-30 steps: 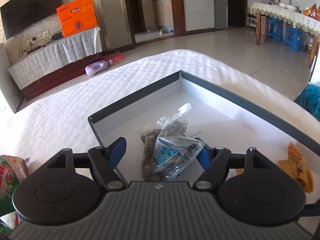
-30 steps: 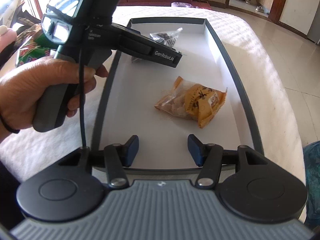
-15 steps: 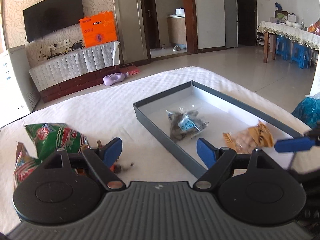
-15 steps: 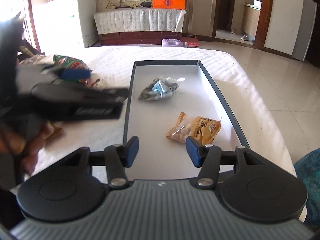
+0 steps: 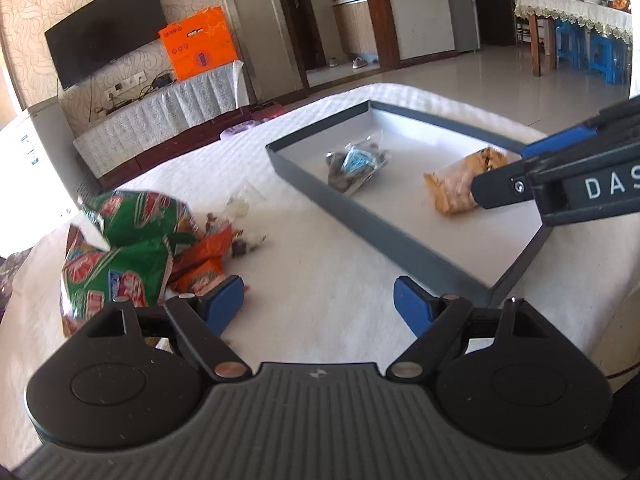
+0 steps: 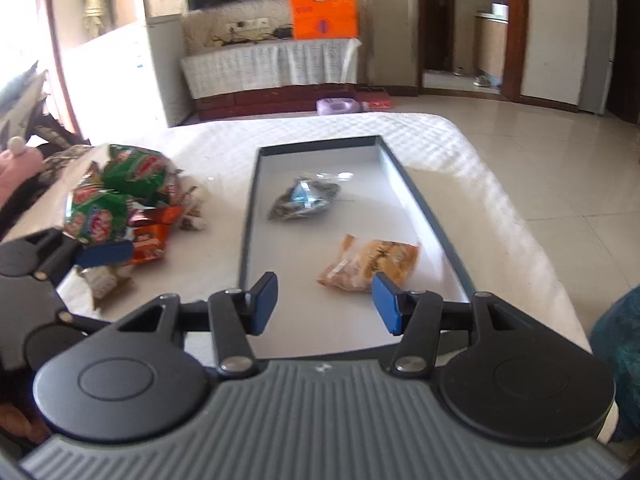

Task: Organize snacks
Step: 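Withdraw both tools from the box back toward the snack pile, then reach left tool to gold foil packet while right tool grasps orange TAGI packet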

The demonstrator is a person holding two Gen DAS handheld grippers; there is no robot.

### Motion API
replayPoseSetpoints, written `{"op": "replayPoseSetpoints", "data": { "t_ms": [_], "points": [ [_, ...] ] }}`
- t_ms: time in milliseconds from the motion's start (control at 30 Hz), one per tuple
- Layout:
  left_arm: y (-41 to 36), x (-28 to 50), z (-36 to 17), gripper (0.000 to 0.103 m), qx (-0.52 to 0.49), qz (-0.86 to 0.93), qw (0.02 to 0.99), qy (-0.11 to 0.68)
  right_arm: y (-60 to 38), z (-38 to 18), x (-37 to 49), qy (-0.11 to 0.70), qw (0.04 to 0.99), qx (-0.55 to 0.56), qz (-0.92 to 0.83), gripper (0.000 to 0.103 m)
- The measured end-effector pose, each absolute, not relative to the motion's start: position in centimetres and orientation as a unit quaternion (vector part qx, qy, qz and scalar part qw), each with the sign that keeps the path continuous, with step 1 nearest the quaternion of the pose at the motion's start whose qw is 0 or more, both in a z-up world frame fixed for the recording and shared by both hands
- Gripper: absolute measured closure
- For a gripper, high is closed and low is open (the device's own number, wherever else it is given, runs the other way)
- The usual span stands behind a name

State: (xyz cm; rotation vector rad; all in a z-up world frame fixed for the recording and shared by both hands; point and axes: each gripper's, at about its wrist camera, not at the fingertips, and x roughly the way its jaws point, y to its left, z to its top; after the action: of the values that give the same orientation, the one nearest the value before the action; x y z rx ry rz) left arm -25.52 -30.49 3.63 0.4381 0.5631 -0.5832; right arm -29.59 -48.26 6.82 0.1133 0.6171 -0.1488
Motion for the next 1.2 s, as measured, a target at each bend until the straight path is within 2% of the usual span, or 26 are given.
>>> {"op": "replayPoseSetpoints", "data": {
  "t_ms": [233,733,800,867,1033,1100,1133,1200],
  "points": [
    [-27.5,-25.2,3.3,0.018,0.18,-0.252,0.906,0.288,-44.8,6.9,-28.4,0.303,0.953,0.016,0.0,0.048],
    [-21.3,-21.5,1.3,0.019,0.087,-0.18,0.92,0.338,-40.2,6.3,-24.2,0.318,0.945,0.037,0.064,0.049],
    [-21.4,-21.0,0.9,0.021,0.081,-0.182,0.917,0.345,-40.1,6.2,-23.8,0.32,0.944,0.043,0.063,0.049],
    [-21.4,-20.6,0.8,0.031,0.074,-0.185,0.915,0.35,-40.1,6.2,-23.7,0.318,0.945,0.046,0.064,0.049],
    [-21.6,-20.2,0.7,0.039,0.058,-0.192,0.915,0.349,-39.9,6.1,-23.4,0.32,0.944,0.04,0.064,0.049],
    [-21.7,-20.2,0.7,0.044,0.058,-0.191,0.917,0.345,-40.0,6.1,-23.2,0.319,0.945,0.042,0.063,0.049],
    [-21.7,-20.3,0.8,0.052,0.056,-0.192,0.918,0.341,-40.0,6.0,-23.1,0.318,0.945,0.042,0.062,0.049],
    [-21.4,-20.3,0.9,0.055,0.045,-0.195,0.917,0.344,-40.1,6.0,-22.9,0.319,0.945,0.045,0.061,0.049]
  ]
}}
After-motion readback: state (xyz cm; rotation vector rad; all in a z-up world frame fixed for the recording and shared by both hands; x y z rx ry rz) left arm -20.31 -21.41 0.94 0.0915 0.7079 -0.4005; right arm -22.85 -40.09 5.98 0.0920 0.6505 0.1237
